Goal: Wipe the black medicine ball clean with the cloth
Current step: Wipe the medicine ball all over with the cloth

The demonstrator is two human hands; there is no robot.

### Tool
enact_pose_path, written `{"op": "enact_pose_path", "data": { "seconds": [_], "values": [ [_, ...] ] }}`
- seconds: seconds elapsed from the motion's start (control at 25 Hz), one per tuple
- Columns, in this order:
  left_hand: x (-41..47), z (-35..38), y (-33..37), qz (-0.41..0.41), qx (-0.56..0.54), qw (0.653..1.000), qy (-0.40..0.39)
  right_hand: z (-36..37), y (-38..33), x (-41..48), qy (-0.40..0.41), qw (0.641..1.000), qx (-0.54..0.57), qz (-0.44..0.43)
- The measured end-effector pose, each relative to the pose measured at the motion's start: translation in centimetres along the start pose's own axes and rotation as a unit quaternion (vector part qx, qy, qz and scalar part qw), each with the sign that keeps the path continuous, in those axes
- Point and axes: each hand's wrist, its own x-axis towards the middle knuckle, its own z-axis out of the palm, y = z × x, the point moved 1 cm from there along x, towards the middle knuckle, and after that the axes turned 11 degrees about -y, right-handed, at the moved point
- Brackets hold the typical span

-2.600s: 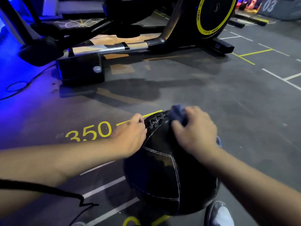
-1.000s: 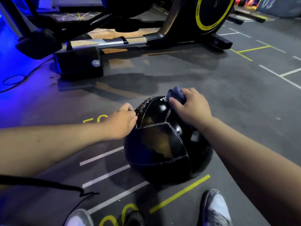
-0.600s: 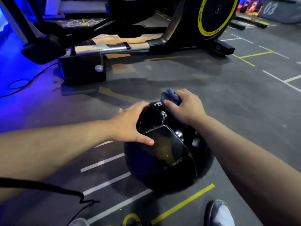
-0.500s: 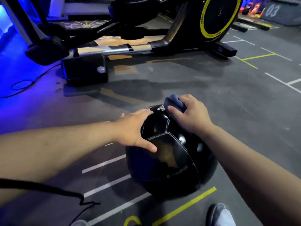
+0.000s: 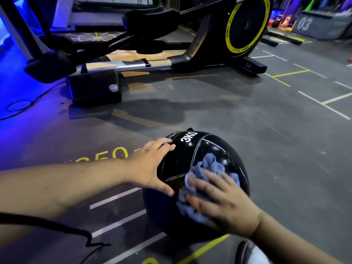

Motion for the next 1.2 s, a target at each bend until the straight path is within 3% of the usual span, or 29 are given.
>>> {"op": "enact_pose_path", "data": {
  "seconds": [0.12,0.24,0.32,0.44,0.56,0.76,0.88,0.96,1.08,1.2],
  "values": [
    [-0.1,0.3,0.4,-0.004,0.0,1.0,-0.013,-1.4,4.2,1.0,0.038,0.99,0.087,0.109],
    [0.0,0.4,1.2,-0.003,0.027,1.0,-0.004,-1.6,7.8,3.2,0.056,0.928,0.192,0.315],
    [0.0,0.8,1.7,0.004,0.034,0.999,0.01,-1.4,10.7,5.4,-0.015,0.889,0.21,0.407],
    [-0.5,2.6,2.2,0.038,0.036,0.998,0.043,-0.8,13.3,9.2,-0.153,0.874,0.221,0.404],
    [-1.0,4.1,2.0,0.06,0.035,0.994,0.085,-0.4,13.3,10.7,-0.204,0.857,0.259,0.396],
    [-1.6,3.0,0.4,0.019,0.024,0.998,0.052,-1.0,11.3,8.1,-0.122,0.852,0.23,0.455],
    [-2.5,2.8,-1.5,-0.086,-0.044,0.984,0.148,-2.3,8.0,4.6,-0.026,0.811,0.188,0.553],
    [-2.7,2.2,-2.4,-0.181,-0.125,0.958,0.183,-3.6,5.2,2.0,-0.003,0.801,0.19,0.568],
    [-3.0,3.4,-0.5,-0.233,-0.227,0.945,0.033,-5.3,1.9,-0.9,-0.032,0.835,0.218,0.504],
    [-4.6,6.1,2.9,-0.228,-0.264,0.937,-0.033,-6.0,2.5,-1.9,-0.046,0.851,0.238,0.465]
  ]
}}
